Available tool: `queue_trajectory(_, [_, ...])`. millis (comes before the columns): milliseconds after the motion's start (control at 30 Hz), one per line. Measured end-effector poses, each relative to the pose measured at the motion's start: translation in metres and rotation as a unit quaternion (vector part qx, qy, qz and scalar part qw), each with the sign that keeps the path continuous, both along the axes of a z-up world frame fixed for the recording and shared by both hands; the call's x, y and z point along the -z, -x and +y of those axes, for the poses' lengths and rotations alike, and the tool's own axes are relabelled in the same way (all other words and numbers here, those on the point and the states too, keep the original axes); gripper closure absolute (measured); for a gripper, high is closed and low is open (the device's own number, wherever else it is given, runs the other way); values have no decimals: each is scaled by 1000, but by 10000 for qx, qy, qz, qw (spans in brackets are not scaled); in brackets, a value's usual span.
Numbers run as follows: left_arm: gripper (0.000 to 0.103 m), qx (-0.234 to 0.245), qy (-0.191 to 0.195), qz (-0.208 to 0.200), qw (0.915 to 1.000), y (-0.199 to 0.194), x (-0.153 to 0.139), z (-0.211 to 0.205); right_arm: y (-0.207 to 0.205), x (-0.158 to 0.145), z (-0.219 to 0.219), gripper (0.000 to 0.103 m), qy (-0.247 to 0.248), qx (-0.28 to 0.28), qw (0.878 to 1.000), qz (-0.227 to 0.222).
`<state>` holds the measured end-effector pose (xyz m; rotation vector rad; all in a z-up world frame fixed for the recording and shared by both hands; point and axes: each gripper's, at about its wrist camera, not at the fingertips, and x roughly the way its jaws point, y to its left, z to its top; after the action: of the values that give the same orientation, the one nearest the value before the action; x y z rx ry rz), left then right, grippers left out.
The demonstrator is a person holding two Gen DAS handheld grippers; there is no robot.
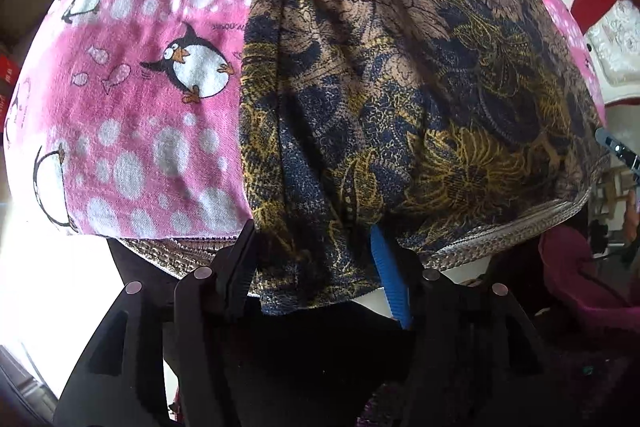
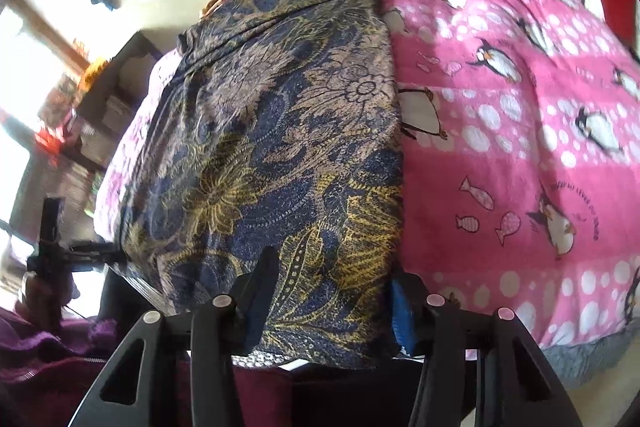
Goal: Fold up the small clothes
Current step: 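Grasp the end of the paisley strip with both grippers, then lift the strip end with both grippers and fold it over the strip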
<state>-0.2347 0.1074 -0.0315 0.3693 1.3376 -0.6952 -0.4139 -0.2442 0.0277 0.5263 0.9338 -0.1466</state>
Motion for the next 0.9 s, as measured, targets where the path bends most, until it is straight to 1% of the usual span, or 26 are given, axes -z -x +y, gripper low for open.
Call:
queue_trajectory(33, [48,0,21,0,10000,0,-1,0,0,-2,1,64,122,-52,9999,29])
queue_trajectory(100, [63,-58,57,91,9999,-3,-2,2,2,-5,1,80,197,-81,9998,24])
queue_trajectory(133, [65,-105,65,121,9999,-6,-3,4,4,-6,0,82,198,-74,9998,7])
queue_trajectory(167, [68,-135,91,164,9997,-9,-5,6,6,-7,-1,88,199,-76,9998,-8])
queue_trajectory(233, [78,-185,144,196,9995,-10,-6,9,8,-10,-1,91,242,-93,9997,-24])
queue_trajectory(267, [86,-187,179,216,9994,-11,-7,10,8,-11,0,93,256,-105,9996,-36])
queue_trajectory(333, [94,-163,292,268,9991,-12,-10,10,8,-13,3,94,254,-128,9996,-93])
queue_trajectory(400, [96,-67,417,236,9988,-13,-16,10,9,-18,4,94,229,-143,9995,-157])
queue_trajectory(467, [97,7,617,189,9979,-13,-29,10,11,-25,1,94,91,-104,9994,-322])
queue_trajectory(567, [97,-77,1013,103,9948,-22,-50,13,15,-38,-8,94,-171,5,9980,-615])
queue_trajectory(633, [97,-203,1348,2,9907,-31,-66,17,16,-46,-14,94,-348,75,9960,-824])
queue_trajectory(700, [97,-321,1615,-201,9861,-39,-81,19,13,-55,-19,94,-521,150,9929,-1062])
queue_trajectory(767, [97,-469,1849,-402,9808,-49,-94,20,7,-63,-22,94,-585,159,9908,-1213])
queue_trajectory(833, [97,-586,2027,-556,9759,-60,-105,18,0,-71,-26,94,-566,183,9893,-1333])
queue_trajectory(900, [98,-673,2119,-740,9722,-68,-116,9,-8,-80,-31,94,-525,200,9876,-1466])
